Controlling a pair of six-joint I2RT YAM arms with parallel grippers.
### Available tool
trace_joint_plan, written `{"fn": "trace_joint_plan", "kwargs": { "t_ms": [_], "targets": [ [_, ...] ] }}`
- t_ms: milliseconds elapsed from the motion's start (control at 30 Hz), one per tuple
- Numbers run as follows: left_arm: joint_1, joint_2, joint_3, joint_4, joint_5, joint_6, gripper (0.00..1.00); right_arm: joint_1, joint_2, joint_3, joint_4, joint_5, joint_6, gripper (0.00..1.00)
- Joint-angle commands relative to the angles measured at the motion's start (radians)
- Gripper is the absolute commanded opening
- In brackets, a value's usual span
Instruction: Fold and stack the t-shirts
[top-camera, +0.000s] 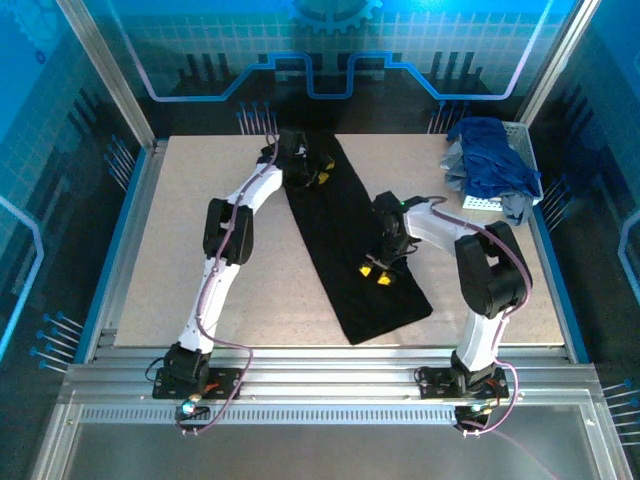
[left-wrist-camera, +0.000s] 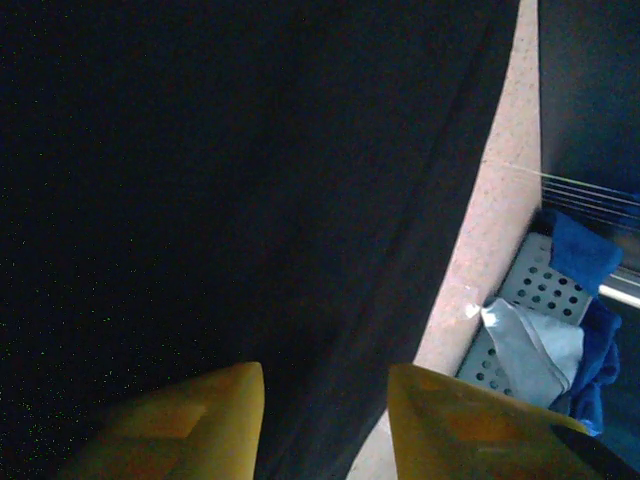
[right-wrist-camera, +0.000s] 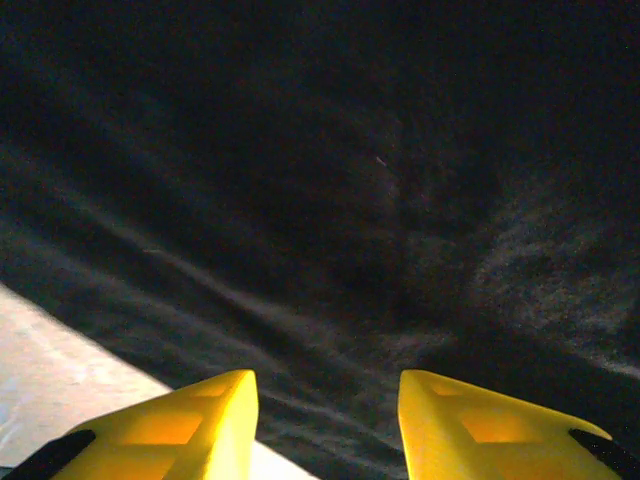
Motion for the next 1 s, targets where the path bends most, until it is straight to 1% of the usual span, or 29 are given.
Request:
{"fn": "trace_joint_plan", "kwargs": {
  "t_ms": [0, 100, 200, 300, 400, 500, 567, 667, 767, 867, 967],
  "targets": [
    [0.012, -0.281, -0.197, -0.057, -0.138, -0.011, 0.37, -0.04, -0.041, 0.062, 0.029, 0.069, -0.088, 0.44],
    [0.02, -0.329, -0.335, -0.055, -0.148, -0.093, 0.33, -0.075, 0.052, 0.138, 0.151, 0.004, -0.201, 0.43],
    [0.035, -0.3, -0.368, -0.026, -0.152, -0.156, 0.29, -0.086, 0.185, 0.277, 0.2, -0.042, -0.268, 0.43],
    [0.047, -0.245, -0.335, 0.007, -0.192, -0.152, 0.27, -0.091, 0.321, 0.425, 0.209, -0.056, -0.314, 0.41],
    [0.055, -0.16, -0.265, 0.016, -0.169, -0.168, 0.25, -0.104, 0.429, 0.542, 0.223, -0.066, -0.318, 0.41],
    [0.049, -0.094, -0.211, 0.038, -0.151, -0.195, 0.25, -0.119, 0.53, 0.66, 0.161, -0.069, -0.292, 0.4],
    [0.044, -0.052, -0.175, 0.034, -0.14, -0.198, 0.23, -0.123, 0.594, 0.707, 0.112, -0.055, -0.266, 0.39],
    [0.024, 0.011, -0.116, 0.037, -0.106, -0.195, 0.21, -0.128, 0.595, 0.701, 0.068, -0.019, -0.223, 0.39],
    [-0.004, 0.071, -0.045, 0.033, -0.066, -0.188, 0.21, -0.135, 0.551, 0.625, 0.044, 0.026, -0.173, 0.39],
    [-0.028, 0.12, 0.008, 0.039, -0.048, -0.2, 0.21, -0.154, 0.469, 0.5, 0.098, 0.032, -0.118, 0.39],
    [-0.044, 0.179, 0.088, 0.038, -0.031, -0.207, 0.21, -0.164, 0.429, 0.422, 0.14, 0.015, -0.076, 0.39]
  ]
}}
